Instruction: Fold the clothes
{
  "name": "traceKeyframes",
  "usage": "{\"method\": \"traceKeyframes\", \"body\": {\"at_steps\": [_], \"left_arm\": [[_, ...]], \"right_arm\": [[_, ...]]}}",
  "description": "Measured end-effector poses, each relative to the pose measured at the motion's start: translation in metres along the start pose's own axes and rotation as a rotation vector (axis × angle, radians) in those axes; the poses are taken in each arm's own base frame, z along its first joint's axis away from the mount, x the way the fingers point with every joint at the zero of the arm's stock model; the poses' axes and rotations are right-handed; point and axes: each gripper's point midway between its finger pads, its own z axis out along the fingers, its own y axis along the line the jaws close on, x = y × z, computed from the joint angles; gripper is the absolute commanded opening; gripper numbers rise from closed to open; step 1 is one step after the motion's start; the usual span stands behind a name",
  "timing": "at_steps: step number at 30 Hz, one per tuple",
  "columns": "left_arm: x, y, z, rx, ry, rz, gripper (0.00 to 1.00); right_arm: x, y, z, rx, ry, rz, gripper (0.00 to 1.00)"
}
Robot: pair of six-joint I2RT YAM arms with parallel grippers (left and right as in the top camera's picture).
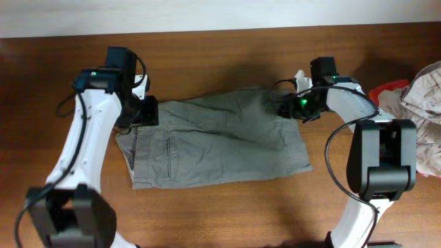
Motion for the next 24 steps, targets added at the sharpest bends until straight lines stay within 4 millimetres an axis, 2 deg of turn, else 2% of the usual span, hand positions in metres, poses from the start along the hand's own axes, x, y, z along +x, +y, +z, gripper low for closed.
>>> {"method": "traceKeyframes", "body": {"at_steps": [1, 3, 7, 10, 13, 15, 17, 19, 22, 24], "left_arm": [[-0.007, 0.003, 0.007, -0.001, -0.01, -0.009, 0.66], [-0.019, 0.01, 0.016, -0.001, -0.035, -0.028, 0.72], [-0.037, 0.029, 0.039, -0.008, -0.052, -0.077, 0.74], [-0.039, 0.041, 0.059, -0.015, -0.023, -0.093, 0.74], [-0.041, 0.042, 0.078, -0.012, -0.002, -0.075, 0.72], [-0.048, 0.04, 0.092, 0.01, -0.007, -0.054, 0.55], [-0.055, 0.034, 0.106, 0.046, -0.022, -0.035, 0.22], [-0.057, 0.03, 0.111, 0.069, -0.024, -0.026, 0.0], [-0.053, 0.026, 0.111, 0.093, -0.005, -0.019, 0.0], [-0.038, 0.025, 0.111, 0.097, 0.055, -0.028, 0.01]], "right_arm": [[-0.001, 0.0, 0.0, -0.001, -0.005, 0.003, 0.8], [-0.002, 0.001, 0.0, -0.003, -0.009, -0.002, 0.85], [-0.003, 0.001, 0.0, -0.004, -0.013, -0.005, 0.86], [-0.004, 0.001, 0.0, -0.005, -0.017, -0.007, 0.84], [-0.004, 0.002, 0.0, -0.012, -0.017, -0.007, 0.84], [-0.005, 0.002, 0.0, -0.013, -0.018, -0.008, 0.84], [-0.005, 0.003, 0.0, -0.016, -0.019, -0.012, 0.84], [-0.005, 0.003, 0.0, -0.019, -0.019, -0.013, 0.84], [-0.005, 0.003, 0.0, -0.019, -0.019, -0.012, 0.84], [-0.005, 0.003, 0.0, -0.019, -0.019, -0.013, 0.85]]}}
